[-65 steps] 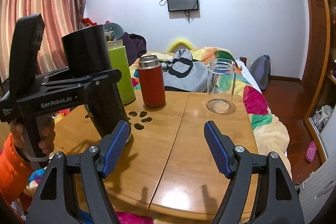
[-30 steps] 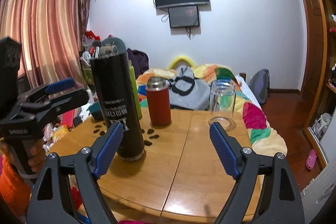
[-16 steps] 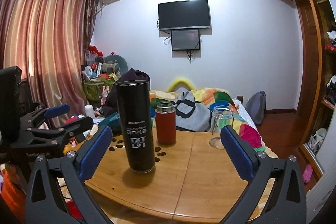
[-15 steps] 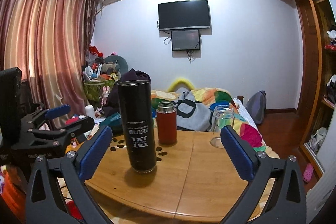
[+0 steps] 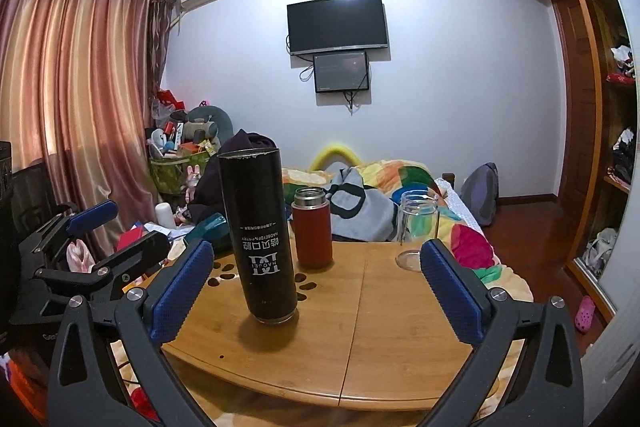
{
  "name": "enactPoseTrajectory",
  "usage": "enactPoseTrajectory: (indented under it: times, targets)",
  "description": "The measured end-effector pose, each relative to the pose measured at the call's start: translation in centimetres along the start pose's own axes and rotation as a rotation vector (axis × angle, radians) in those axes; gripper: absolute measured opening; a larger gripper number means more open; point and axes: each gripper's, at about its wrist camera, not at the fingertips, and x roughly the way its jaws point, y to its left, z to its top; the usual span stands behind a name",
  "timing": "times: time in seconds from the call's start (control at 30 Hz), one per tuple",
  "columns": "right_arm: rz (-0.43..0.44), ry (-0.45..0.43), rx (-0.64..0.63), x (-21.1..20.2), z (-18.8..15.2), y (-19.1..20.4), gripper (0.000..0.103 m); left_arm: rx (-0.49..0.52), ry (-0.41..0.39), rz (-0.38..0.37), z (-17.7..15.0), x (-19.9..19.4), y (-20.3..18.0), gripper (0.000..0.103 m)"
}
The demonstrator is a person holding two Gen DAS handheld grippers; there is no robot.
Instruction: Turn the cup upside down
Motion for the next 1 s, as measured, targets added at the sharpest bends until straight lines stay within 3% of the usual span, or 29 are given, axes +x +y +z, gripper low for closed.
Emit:
enactPoseTrajectory:
  times: [1.0]
  targets:
    - [-0.013, -0.026, -0.016, -0.41, 0.12, -0.02, 0.103, -0.009, -0.028, 0.029, 0.2, -0.7, 0.15, 0.103]
